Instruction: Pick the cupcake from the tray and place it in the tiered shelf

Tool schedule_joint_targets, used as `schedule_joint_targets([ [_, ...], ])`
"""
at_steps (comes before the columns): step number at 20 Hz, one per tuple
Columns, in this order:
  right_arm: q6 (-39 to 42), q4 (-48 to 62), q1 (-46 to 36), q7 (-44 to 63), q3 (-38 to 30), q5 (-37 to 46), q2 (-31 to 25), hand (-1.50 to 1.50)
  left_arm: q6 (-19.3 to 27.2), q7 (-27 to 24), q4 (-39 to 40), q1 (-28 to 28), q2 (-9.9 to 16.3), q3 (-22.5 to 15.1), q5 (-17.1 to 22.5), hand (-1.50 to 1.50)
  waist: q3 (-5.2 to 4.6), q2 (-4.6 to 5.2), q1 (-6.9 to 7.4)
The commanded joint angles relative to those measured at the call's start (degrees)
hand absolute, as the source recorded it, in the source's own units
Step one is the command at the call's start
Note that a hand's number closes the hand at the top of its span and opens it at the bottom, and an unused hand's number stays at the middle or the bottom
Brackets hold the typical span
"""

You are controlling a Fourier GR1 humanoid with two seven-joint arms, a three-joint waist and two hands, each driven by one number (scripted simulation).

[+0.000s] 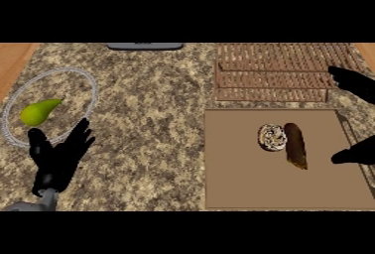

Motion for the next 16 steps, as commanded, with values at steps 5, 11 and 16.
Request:
schedule_joint_targets([
  [5, -1.65, 0.62, -10.85, 18.29, 6.56, 7.38, 6.83, -1.5, -0.71, -2.03, 4.31, -0.93, -3.29, 0.02, -2.74, 0.0, -0.43, 0.5, 0.49],
  [11, 1.48, -0.9, -10.81, 22.42, 9.03, 12.31, 10.44, -1.5, -5.26, -1.69, 9.15, -3.96, -3.18, 3.45, -1.43, 0.0, -0.43, 0.42, -0.24],
  [16, 1.62, -1.51, -8.28, 25.43, 11.31, 18.35, 12.94, -1.5, -4.55, -1.59, 6.31, -1.41, -3.0, 4.42, -3.01, 0.0, -0.4, 0.33, -0.23],
])
